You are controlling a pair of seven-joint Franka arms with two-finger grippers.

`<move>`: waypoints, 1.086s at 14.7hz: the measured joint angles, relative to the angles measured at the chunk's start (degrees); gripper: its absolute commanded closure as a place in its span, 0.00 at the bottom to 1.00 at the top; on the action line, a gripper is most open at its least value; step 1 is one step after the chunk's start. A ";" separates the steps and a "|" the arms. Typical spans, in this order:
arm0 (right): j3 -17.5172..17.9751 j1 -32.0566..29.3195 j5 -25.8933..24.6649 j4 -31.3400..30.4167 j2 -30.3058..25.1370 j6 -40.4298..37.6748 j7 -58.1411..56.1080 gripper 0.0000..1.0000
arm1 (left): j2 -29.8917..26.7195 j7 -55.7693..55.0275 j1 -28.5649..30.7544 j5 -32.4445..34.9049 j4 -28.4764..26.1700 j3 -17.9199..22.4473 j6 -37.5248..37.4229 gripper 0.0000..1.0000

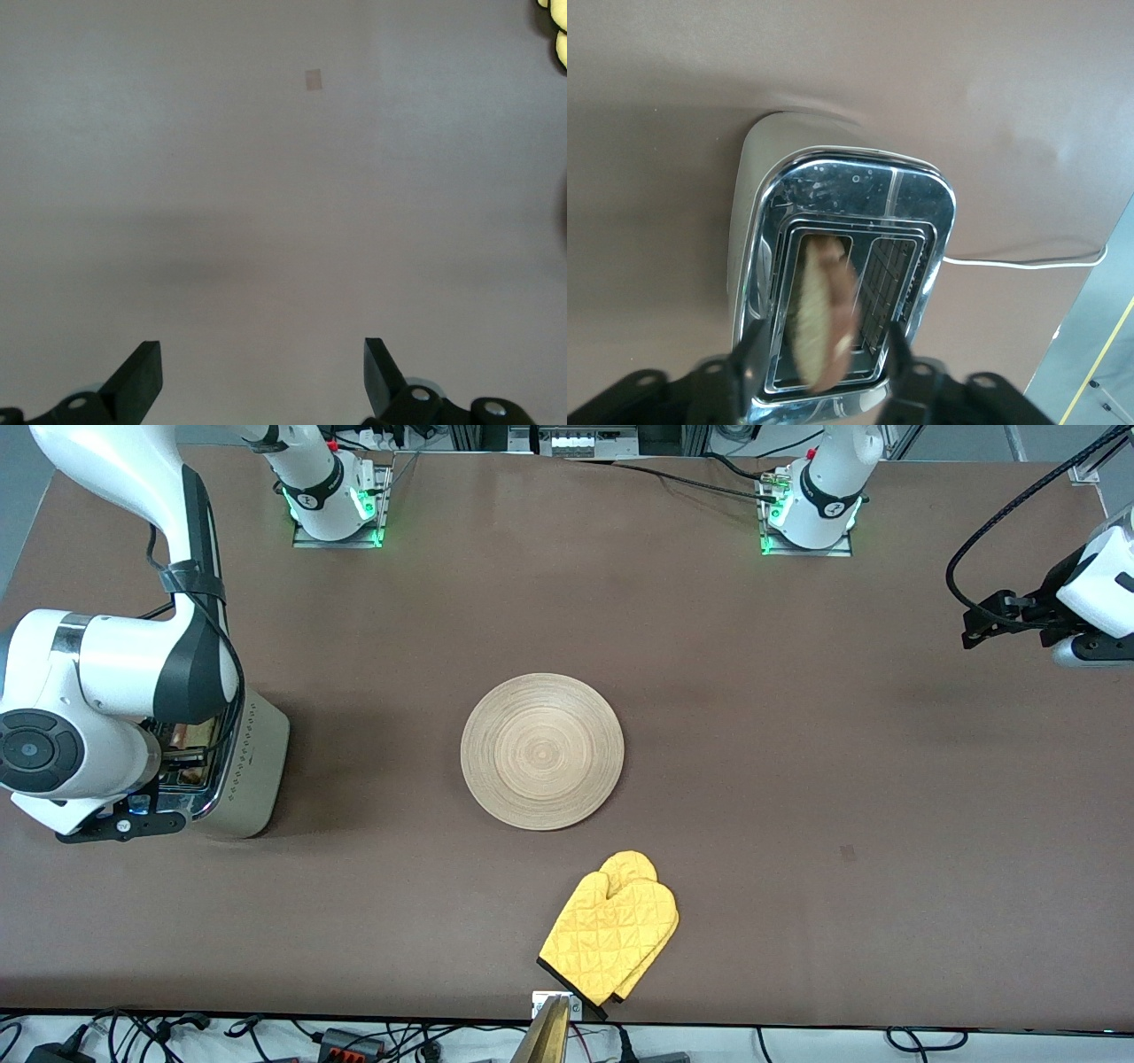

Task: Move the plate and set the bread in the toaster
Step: 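Lower the bread slice into the toaster slot with the right gripper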

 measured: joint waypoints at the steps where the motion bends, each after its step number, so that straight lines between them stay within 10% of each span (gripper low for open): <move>1: 0.00 0.01 0.21 0.00 -0.08 -0.17 -0.02 0.00 | 0.00 0.00 0.00 0.00 0.00 0.00 0.00 0.00; 16: -0.50 0.16 17.20 0.21 -9.10 -8.93 -0.16 0.00 | 0.00 0.00 0.00 0.00 -0.01 0.00 0.00 0.00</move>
